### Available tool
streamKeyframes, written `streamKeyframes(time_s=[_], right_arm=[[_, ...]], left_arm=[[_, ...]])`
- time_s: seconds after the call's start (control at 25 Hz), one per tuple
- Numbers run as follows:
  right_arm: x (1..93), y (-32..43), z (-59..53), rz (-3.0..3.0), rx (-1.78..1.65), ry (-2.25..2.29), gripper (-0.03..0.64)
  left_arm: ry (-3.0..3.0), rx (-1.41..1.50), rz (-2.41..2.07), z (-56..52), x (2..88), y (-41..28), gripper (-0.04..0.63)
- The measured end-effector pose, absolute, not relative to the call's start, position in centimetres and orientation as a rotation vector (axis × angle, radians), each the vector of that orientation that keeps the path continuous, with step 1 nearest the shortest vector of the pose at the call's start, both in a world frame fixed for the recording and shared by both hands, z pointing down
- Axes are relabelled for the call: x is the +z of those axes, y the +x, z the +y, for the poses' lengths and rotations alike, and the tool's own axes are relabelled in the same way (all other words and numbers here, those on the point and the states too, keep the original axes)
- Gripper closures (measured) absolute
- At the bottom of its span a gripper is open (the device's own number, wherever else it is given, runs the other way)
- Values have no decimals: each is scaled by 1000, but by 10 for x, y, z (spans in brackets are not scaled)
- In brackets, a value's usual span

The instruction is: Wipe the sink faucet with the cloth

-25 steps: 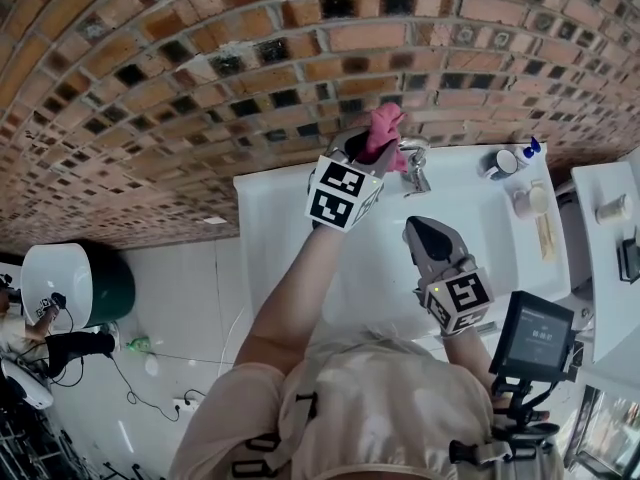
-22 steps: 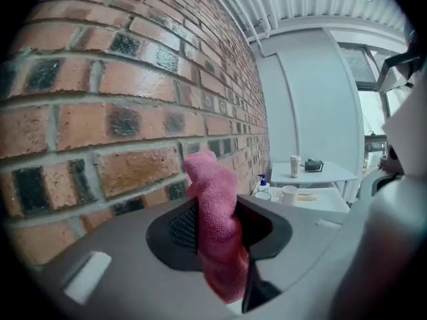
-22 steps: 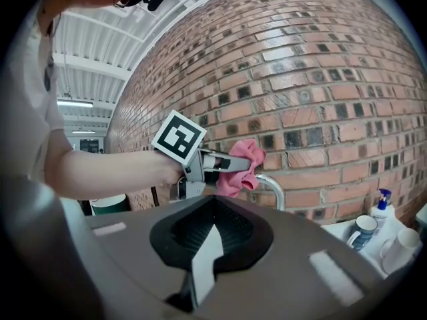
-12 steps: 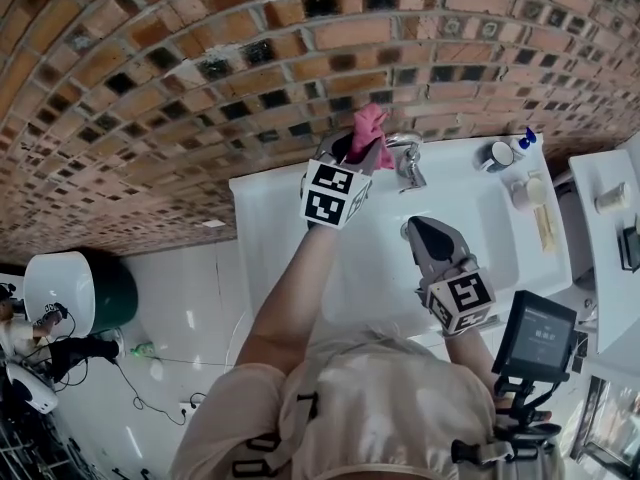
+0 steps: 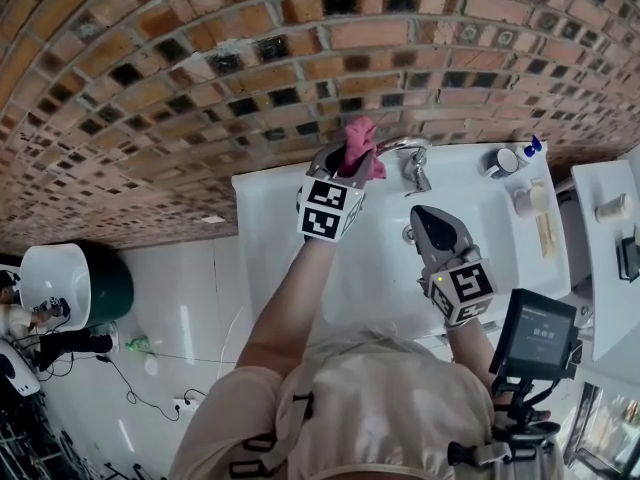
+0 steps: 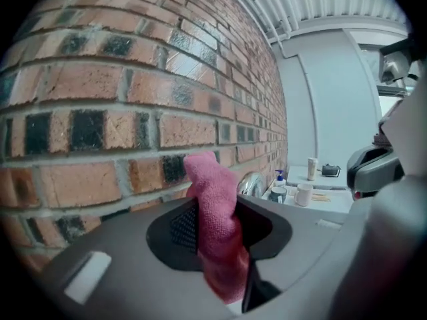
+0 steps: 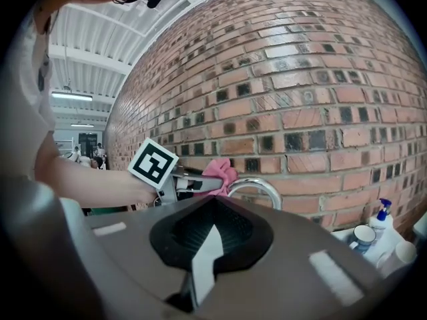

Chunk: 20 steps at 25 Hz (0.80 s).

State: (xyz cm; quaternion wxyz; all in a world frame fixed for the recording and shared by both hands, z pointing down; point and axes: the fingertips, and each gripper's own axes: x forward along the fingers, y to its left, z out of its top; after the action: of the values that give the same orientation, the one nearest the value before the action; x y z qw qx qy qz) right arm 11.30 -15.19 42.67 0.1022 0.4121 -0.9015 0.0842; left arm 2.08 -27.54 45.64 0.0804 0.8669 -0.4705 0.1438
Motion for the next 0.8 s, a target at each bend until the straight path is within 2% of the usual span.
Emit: streamKeyframes(time_s=[0.24,0.68,0.8], right_arm=[[439,133,-173,-2563,219,1255,623],[460,168,-175,-2473,269,1319,623],[463,176,-171,-2461,283,1341,623]], left_arm=[[2780,423,-1310,-277,415,75,472],[2818,496,-1331,-296,425,127,474],[2861,627,-1353,-297,431,142,474]])
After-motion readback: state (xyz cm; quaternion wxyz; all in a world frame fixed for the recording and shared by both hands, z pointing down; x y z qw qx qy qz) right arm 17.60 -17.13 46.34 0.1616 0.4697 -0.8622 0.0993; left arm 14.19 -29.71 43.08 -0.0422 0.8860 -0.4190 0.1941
